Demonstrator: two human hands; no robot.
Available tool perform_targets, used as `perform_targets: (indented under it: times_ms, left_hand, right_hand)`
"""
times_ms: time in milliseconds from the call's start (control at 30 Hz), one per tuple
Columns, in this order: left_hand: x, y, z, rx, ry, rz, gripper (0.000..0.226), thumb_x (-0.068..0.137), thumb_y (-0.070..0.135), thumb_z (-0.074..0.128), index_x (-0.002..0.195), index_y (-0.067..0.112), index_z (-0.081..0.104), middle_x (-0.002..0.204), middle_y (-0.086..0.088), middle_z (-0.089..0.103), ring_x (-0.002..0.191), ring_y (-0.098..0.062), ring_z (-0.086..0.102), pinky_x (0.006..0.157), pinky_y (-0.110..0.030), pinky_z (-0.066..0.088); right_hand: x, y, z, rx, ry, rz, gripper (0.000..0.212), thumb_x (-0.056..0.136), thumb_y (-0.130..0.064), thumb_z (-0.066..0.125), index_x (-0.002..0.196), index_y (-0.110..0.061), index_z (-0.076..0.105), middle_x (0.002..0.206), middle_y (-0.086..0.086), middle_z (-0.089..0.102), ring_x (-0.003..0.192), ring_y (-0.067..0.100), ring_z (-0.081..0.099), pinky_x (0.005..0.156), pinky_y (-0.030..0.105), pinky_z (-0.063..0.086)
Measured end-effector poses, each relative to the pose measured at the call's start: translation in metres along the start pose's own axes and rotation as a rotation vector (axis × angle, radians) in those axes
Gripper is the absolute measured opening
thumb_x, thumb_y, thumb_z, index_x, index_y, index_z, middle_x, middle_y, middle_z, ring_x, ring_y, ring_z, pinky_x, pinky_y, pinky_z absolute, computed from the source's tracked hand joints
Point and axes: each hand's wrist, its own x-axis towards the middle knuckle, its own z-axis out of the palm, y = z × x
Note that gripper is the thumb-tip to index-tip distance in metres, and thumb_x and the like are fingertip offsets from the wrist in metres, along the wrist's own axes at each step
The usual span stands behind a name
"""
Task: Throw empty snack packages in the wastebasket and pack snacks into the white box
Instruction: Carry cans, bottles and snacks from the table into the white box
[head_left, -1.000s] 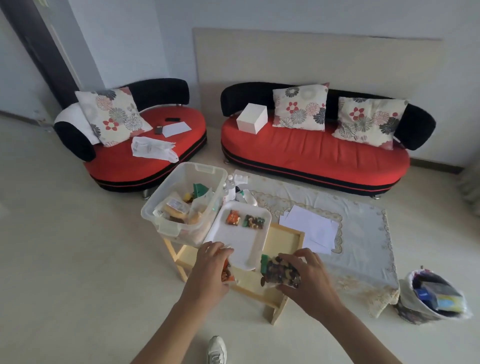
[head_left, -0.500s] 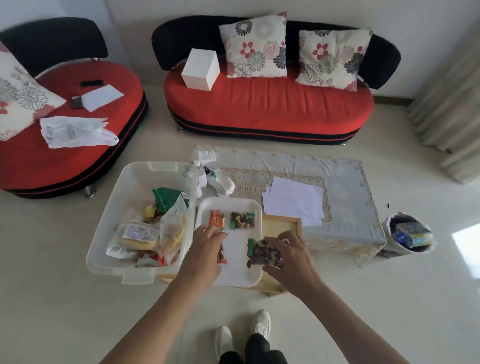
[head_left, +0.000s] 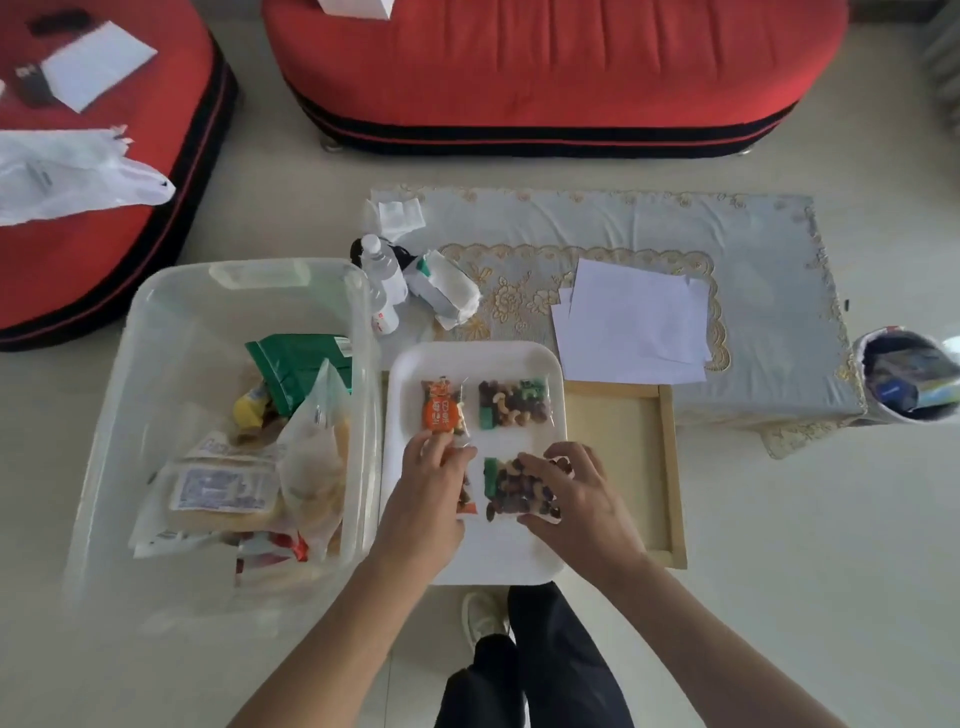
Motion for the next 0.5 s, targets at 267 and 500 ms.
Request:
perform_targets:
  times_ms: [267,500]
  left_hand:
    - [0.017,-0.012,0.043,0.021,-0.013,-0.057,0.074,0.078,0.006,0.081,0.144,0.016,0.049,0.15,-0.001,0.038,0.148,-0.024,0.023,0.112,-0.039,0.046]
    - [0.013,-0.02,0.067,0.018,0.004,-0.08,0.07,0.081,-0.001,0.076,0.144,0.013,0.049,0.149,-0.004,0.041,0.151,-0.03,0.02,0.122,-0.04,0.028]
  right_hand:
    - [0.001,0.034,0.052,-0.06,-0.059,-0.086,0.073,0.063,-0.026,0.095,0.129,-0.017,0.065,0.122,0.01,0.054,0.118,0.028,0.045,0.083,0.044,0.06]
    - [0.002,0.043,0.065,-0.037,-0.045,-0.126,0.074,0.062,-0.025,0.096,0.129,-0.015,0.066,0.122,0.011,0.053,0.117,0.029,0.047,0.089,0.044,0.059]
